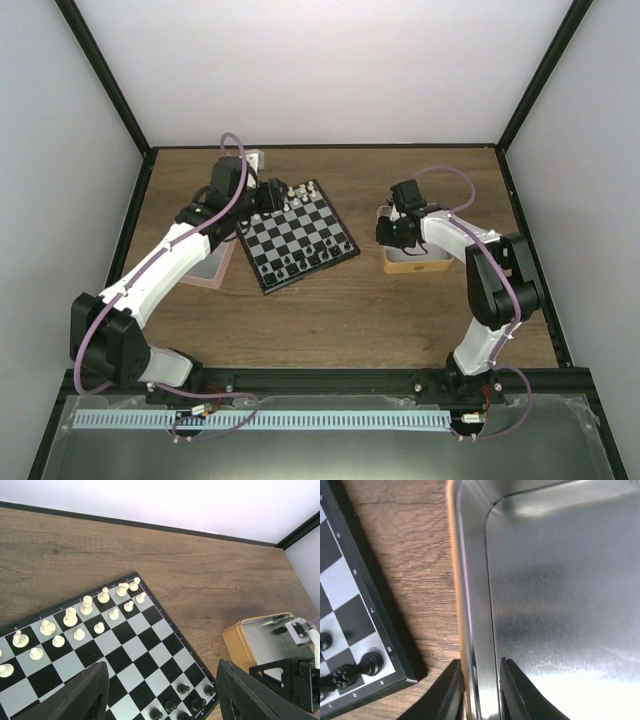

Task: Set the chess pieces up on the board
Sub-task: Adjust the storage box at the center of the board.

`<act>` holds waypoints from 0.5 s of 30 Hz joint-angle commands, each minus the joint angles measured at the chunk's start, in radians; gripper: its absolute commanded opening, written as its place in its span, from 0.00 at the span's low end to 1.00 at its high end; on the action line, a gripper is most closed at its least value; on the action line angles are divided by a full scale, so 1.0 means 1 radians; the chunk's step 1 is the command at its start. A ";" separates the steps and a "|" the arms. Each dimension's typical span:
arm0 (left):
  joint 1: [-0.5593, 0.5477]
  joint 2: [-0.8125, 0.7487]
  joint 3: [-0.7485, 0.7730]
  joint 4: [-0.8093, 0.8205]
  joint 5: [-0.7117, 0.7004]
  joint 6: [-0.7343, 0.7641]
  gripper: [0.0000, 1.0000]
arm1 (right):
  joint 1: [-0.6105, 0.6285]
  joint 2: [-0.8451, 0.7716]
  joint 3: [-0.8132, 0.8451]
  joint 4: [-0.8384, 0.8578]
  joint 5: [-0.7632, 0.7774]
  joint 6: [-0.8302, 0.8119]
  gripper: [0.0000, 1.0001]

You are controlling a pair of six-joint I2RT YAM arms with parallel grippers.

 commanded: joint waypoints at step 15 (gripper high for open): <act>0.011 -0.007 -0.020 0.029 0.032 0.002 0.61 | -0.182 -0.052 0.105 -0.139 0.336 0.591 0.37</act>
